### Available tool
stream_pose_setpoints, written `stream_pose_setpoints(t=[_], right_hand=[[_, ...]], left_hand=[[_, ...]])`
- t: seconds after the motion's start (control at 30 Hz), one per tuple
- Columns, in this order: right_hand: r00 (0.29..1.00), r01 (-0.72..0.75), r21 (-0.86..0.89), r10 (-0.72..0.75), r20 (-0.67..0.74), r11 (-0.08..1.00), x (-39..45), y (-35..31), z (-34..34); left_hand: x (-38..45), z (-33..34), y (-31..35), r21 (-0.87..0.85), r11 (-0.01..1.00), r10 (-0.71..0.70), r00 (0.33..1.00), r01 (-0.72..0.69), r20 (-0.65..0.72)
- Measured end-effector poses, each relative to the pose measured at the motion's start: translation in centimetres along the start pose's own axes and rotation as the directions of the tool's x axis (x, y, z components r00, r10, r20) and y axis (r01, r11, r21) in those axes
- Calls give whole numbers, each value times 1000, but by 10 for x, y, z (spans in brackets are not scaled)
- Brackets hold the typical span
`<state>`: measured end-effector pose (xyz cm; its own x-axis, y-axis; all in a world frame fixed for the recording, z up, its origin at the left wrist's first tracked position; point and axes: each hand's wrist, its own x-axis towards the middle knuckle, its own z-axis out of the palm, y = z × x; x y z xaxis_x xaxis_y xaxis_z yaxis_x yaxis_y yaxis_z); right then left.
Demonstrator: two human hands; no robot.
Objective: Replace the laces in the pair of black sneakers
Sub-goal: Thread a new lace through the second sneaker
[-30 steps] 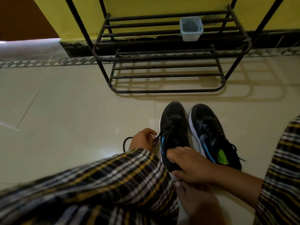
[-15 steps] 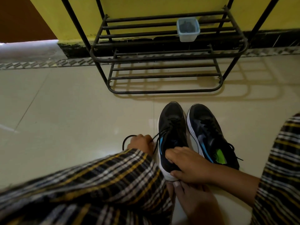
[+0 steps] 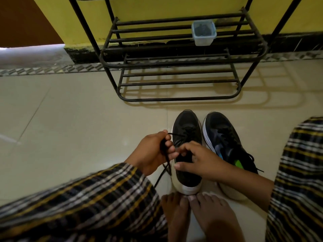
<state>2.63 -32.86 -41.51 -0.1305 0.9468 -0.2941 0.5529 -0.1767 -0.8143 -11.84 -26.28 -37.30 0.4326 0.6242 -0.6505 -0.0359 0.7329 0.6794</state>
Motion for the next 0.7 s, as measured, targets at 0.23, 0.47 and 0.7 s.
stream_pose_setpoints(t=[0.23, 0.47, 0.7], right_hand=[[940, -92, 280, -9, 341, 956, -10, -15, -10], [975, -167, 275, 116, 191, 947, -10, 0, -24], [986, -136, 58, 141, -89, 989, -10, 11, -55]], left_hand=[[5, 8, 0, -93, 996, 14, 1000, -16, -17], [13, -11, 0, -76, 995, 54, 982, -68, -179], [29, -52, -23, 596, 803, 227, 934, -19, -276]])
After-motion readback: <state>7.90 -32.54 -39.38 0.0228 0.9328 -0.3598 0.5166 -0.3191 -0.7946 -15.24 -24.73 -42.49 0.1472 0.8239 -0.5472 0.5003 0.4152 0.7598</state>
